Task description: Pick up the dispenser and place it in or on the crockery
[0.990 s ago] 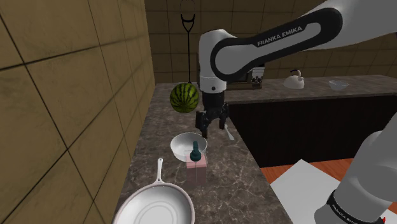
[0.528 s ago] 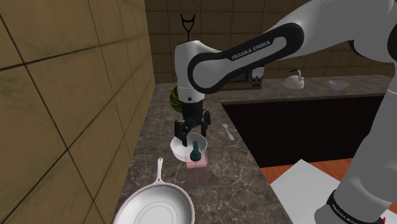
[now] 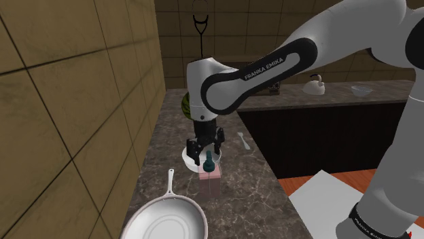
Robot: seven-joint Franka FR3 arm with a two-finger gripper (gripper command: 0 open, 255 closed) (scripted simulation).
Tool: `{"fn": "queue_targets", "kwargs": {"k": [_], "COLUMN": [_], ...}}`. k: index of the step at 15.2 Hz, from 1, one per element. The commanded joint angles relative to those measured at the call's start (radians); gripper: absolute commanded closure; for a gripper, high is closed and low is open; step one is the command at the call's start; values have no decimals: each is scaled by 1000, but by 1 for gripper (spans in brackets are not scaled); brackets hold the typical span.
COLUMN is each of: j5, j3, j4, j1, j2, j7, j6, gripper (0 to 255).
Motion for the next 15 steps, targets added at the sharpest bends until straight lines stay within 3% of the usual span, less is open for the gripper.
{"fn": "queue_targets", "kwargs": {"k": [1, 6, 7, 15], "j5": [-1, -1, -1, -1], "j3": [0, 0, 0, 0], "j4": [-1, -1, -1, -1], "j1": [1, 1, 1, 1], "j2": [2, 2, 2, 3], "j7": [1, 1, 1, 1], "j6": [4, 4, 4, 4], "gripper": [0, 0, 255, 255]}}
